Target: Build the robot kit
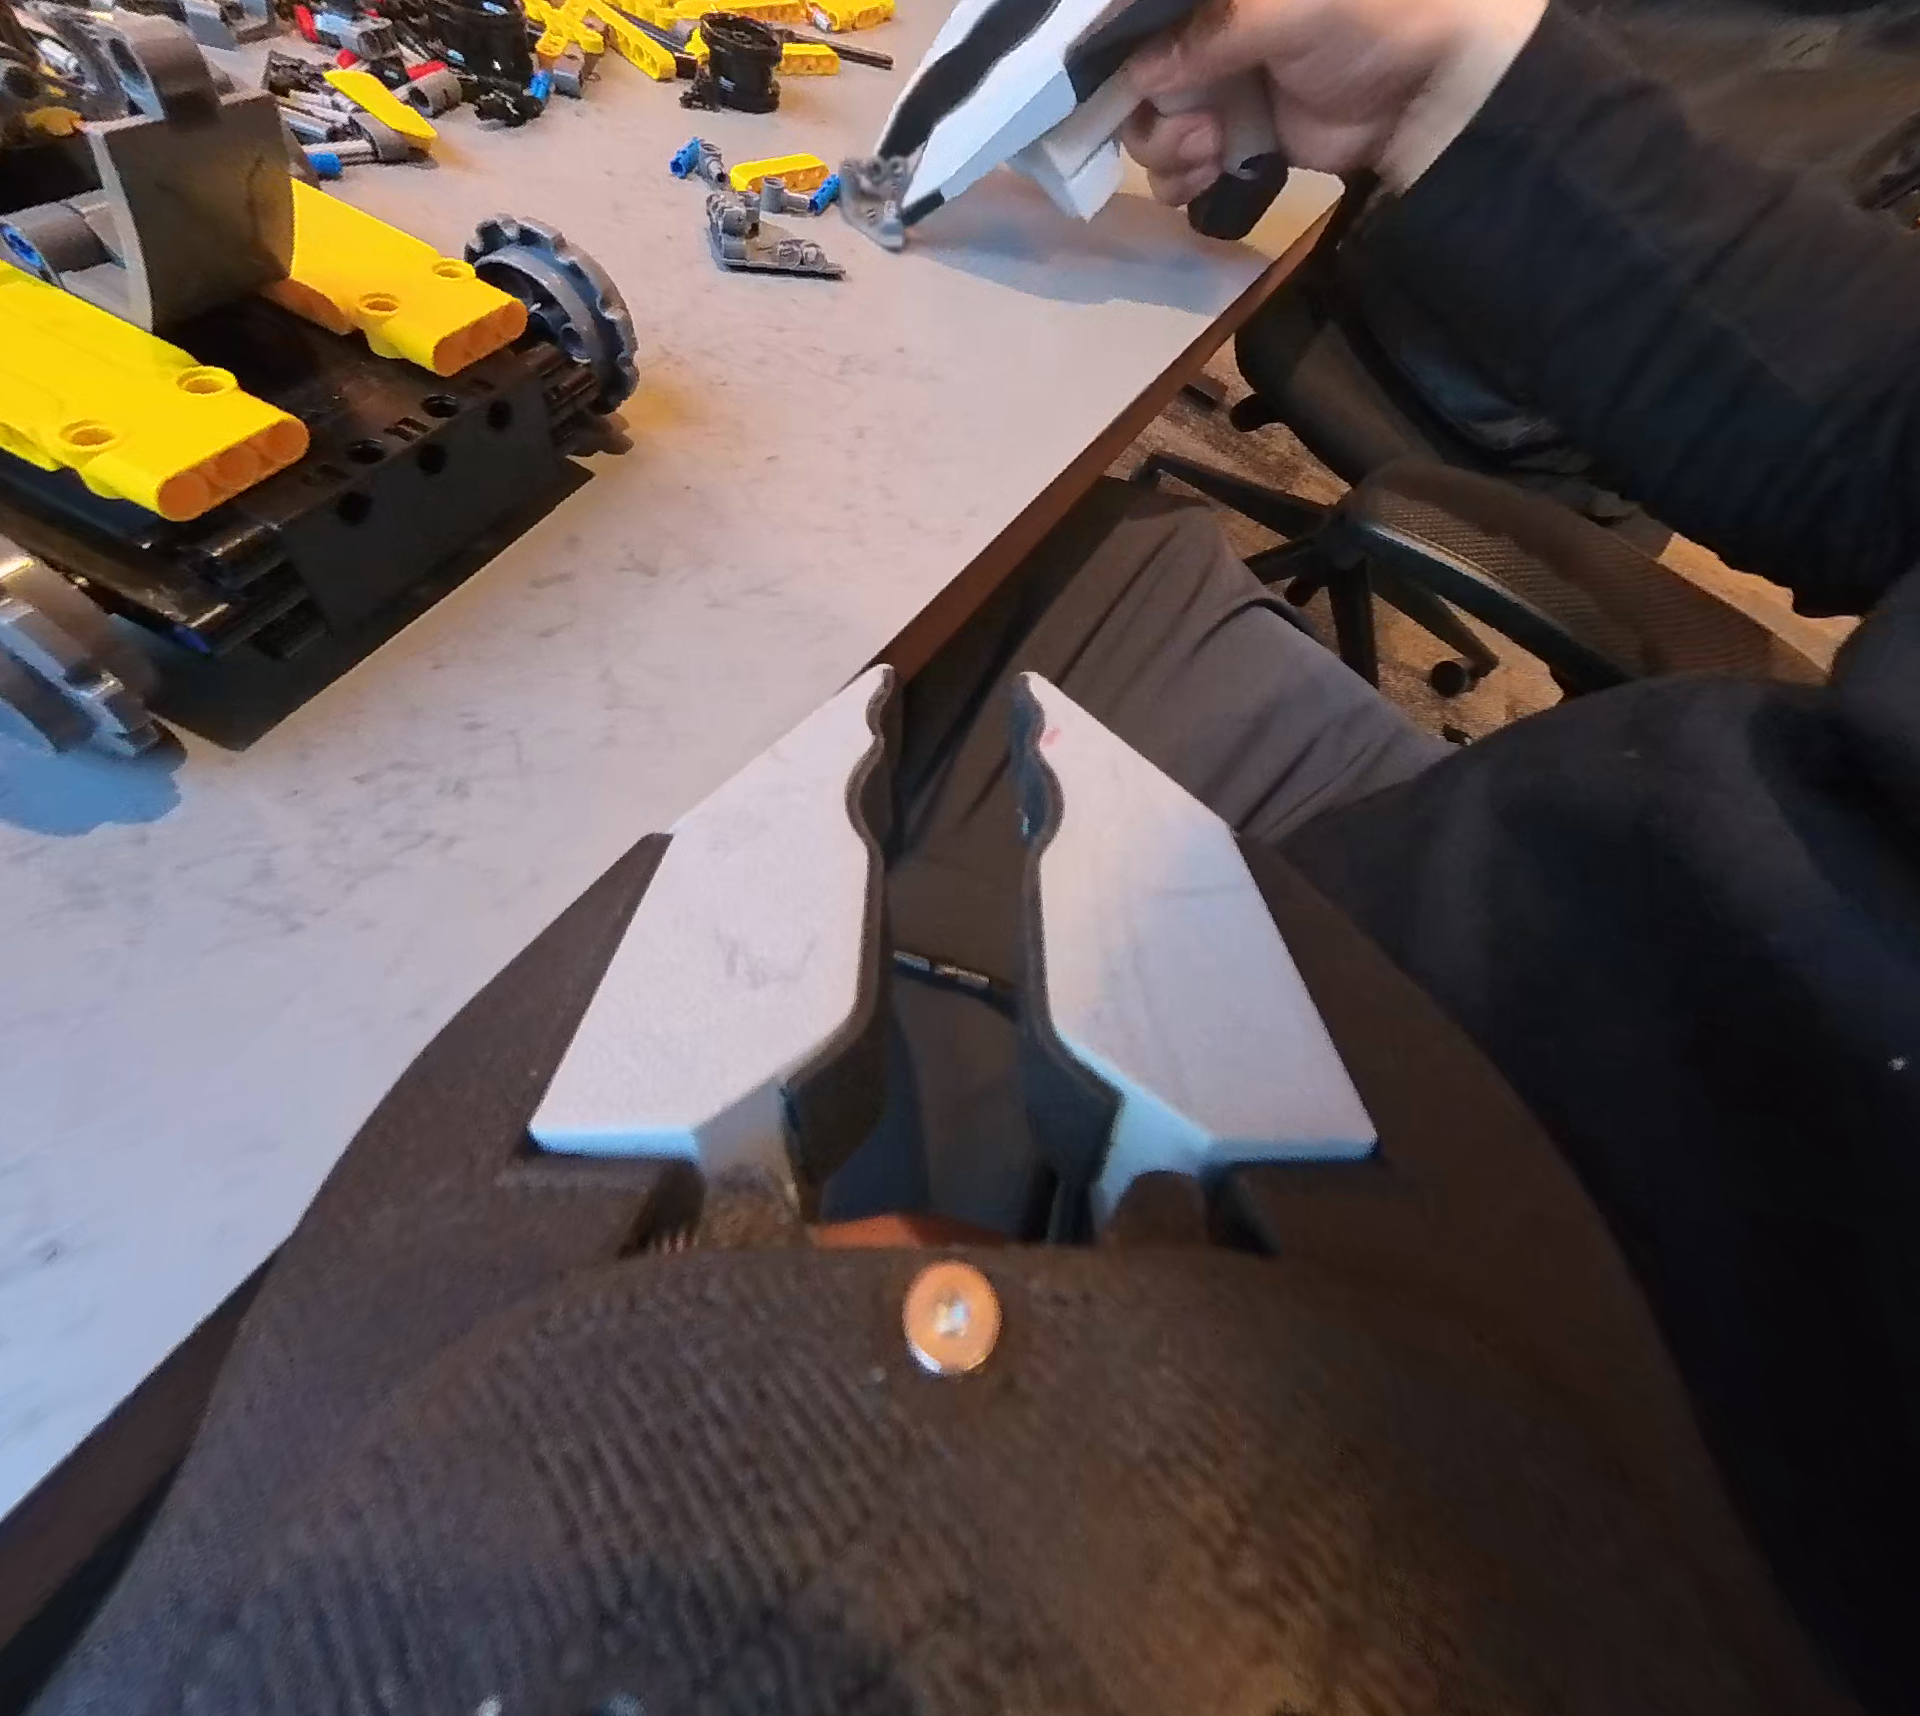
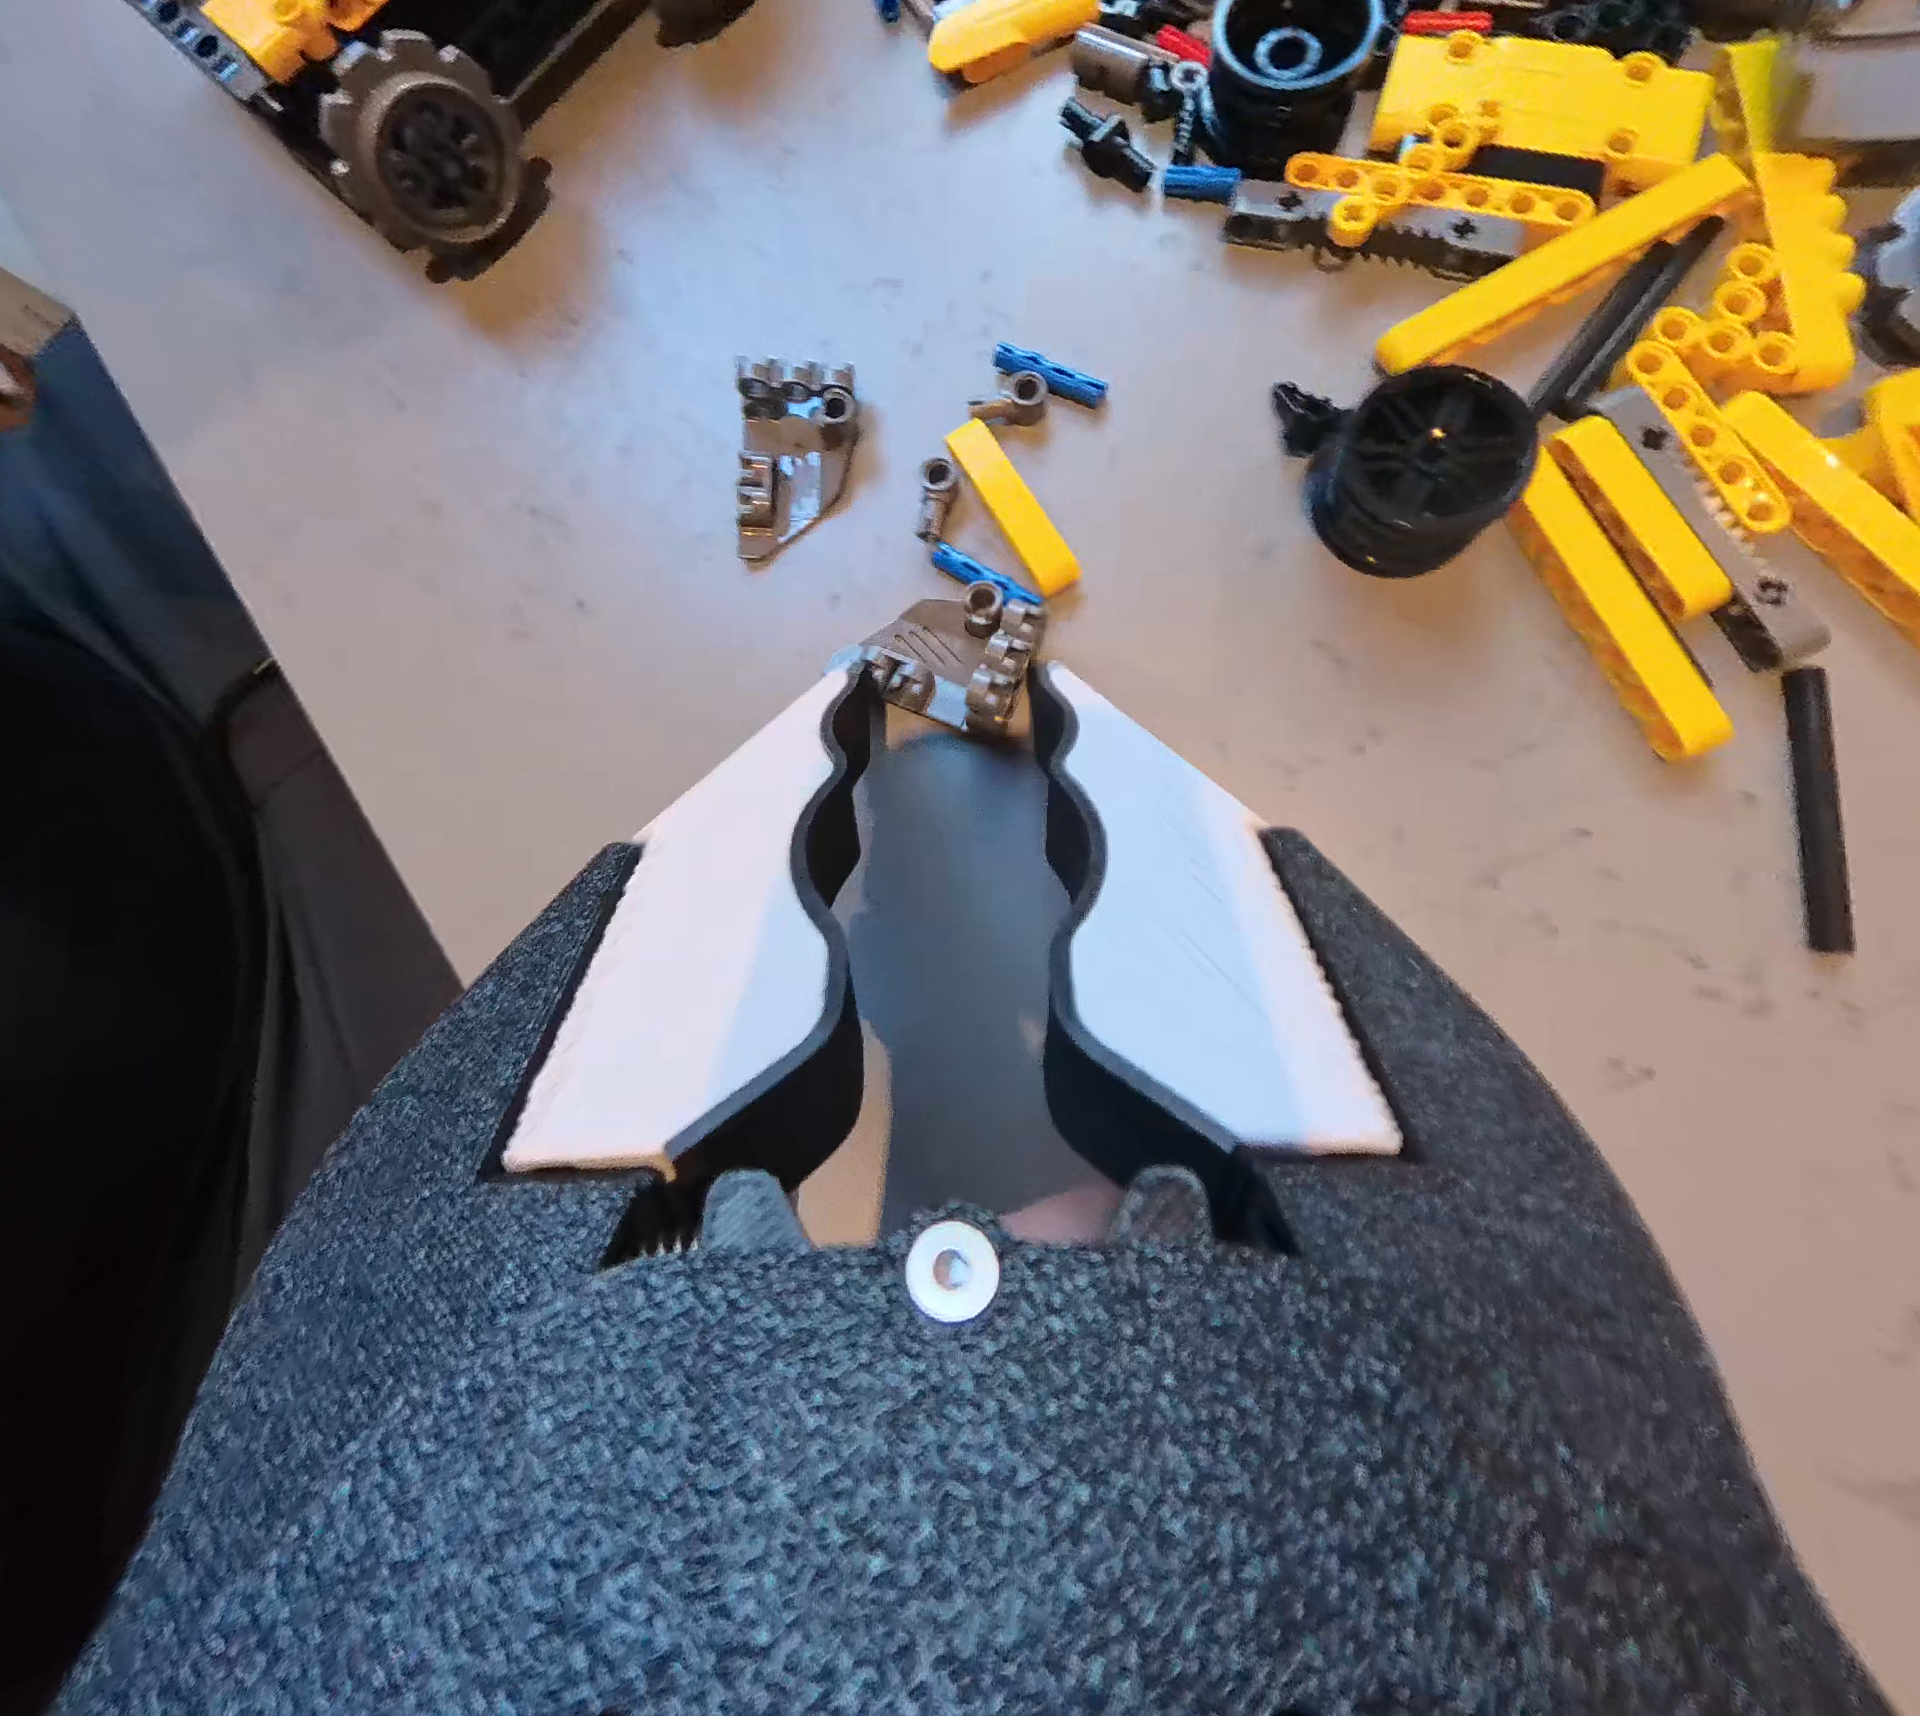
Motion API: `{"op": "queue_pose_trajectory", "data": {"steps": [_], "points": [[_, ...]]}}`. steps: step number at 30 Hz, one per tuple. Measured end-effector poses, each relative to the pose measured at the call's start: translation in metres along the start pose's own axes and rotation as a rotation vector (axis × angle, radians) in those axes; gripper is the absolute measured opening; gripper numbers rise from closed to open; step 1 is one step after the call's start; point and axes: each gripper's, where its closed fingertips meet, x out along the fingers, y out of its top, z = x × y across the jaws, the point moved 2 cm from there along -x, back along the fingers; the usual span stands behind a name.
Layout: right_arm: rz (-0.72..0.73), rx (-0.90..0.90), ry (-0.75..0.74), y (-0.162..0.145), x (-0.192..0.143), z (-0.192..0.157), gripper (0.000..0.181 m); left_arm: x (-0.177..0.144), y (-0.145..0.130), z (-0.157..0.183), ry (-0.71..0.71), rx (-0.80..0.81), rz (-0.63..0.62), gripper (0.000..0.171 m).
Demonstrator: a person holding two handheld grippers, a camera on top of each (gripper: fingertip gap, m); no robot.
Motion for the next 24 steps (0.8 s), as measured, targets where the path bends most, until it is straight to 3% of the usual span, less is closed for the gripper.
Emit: {"op": "queue_pose_trajectory", "data": {"steps": [7,11,17,20,24], "points": [[0.037,-0.012,-0.017,0.027,-0.008,0.014,0.033,-0.003,0.0,-0.002,0.001,-0.006,0.004,0.019],[0.015,-0.033,-0.051,0.045,0.006,0.023,0.031,-0.001,-0.001,-0.003,0.005,0.001,-0.003,0.019],[0.103,-0.087,-0.035,0.068,0.018,-0.01,0.03,0.0,-0.002,-0.009,0.052,0.029,-0.016,0.022],[0.133,-0.107,-0.021,0.066,0.018,-0.034,0.032,-0.011,0.013,-0.021,0.119,0.064,-0.003,0.034],[0.156,-0.132,0.064,0.071,0.025,-0.076,0.048,-0.037,0.045,-0.063,0.283,0.136,-0.035,0.07]]}}
